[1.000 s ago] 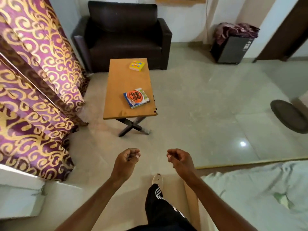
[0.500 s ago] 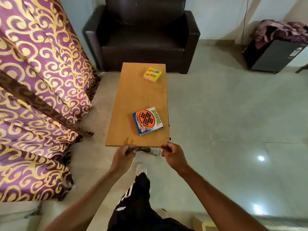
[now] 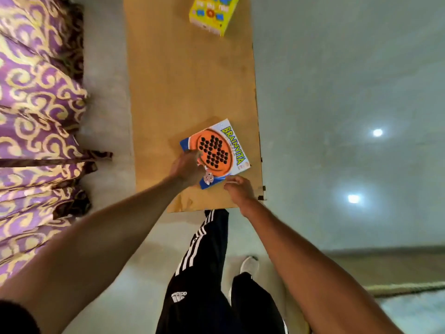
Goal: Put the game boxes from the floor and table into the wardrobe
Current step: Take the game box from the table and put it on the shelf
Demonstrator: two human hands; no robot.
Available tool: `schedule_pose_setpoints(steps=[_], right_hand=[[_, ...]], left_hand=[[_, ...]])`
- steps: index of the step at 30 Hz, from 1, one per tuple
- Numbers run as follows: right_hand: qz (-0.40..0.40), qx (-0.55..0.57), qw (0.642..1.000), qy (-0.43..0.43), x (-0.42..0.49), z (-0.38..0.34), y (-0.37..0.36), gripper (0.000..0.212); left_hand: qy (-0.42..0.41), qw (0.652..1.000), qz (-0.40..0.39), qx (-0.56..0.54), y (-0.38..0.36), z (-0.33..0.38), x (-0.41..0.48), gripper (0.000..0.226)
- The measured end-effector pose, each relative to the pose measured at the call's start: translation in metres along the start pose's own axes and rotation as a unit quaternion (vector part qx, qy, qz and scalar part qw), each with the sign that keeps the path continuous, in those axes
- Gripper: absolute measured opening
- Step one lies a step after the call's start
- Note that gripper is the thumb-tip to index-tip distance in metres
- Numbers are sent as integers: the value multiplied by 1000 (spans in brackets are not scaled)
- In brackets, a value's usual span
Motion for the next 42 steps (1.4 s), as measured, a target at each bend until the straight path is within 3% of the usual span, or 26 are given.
schedule_pose_setpoints(steps=[5,9,12,16,19,22,25,31,34,39,42], right_hand=[[-23,33,998,-40,50,-7,-12,25],[25,5,999,-21,72,-11,-5,14],[97,-21,994,39,80,-13,13,24],[44,-35,998,26,100,-17,21,56],[17,-51,998,43,116,-16,21,46],[8,-59,994,90,108,-17,31,40],[-21,-49,989,136,74,-26,51,40],[-96,-69,962,246,-39,-33,97,37],[-126,-117,939,299,-93,-23,112,57],[-192,-193,891,362,-167,7,116,63],[-252,-239,856,382,-211,36,98,61]], left_hand=[[-20,996,16,86,4,13,77,92],[43,997,-7,69,-5,9,95,93],[158,987,-29,-16,-23,-12,85,73],[213,954,-20,-210,-48,-37,72,61],[212,927,-8,-308,-66,-51,70,69],[199,905,24,-376,-68,-45,43,58],[160,864,63,-473,-61,-21,-8,45],[138,790,184,-568,-49,13,-151,55],[105,740,256,-612,-55,30,-235,49],[138,674,364,-628,-102,32,-358,55],[180,604,435,-643,-146,23,-426,55]])
Point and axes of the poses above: each hand's wrist, its own x-axis towards the middle knuckle, its own y-axis out of the back of the hand, z = x × y, the point moved 2 cm from there along x, towards the middle knuckle, and after that the axes turned 1 degree about z, right-handed, at the moved point
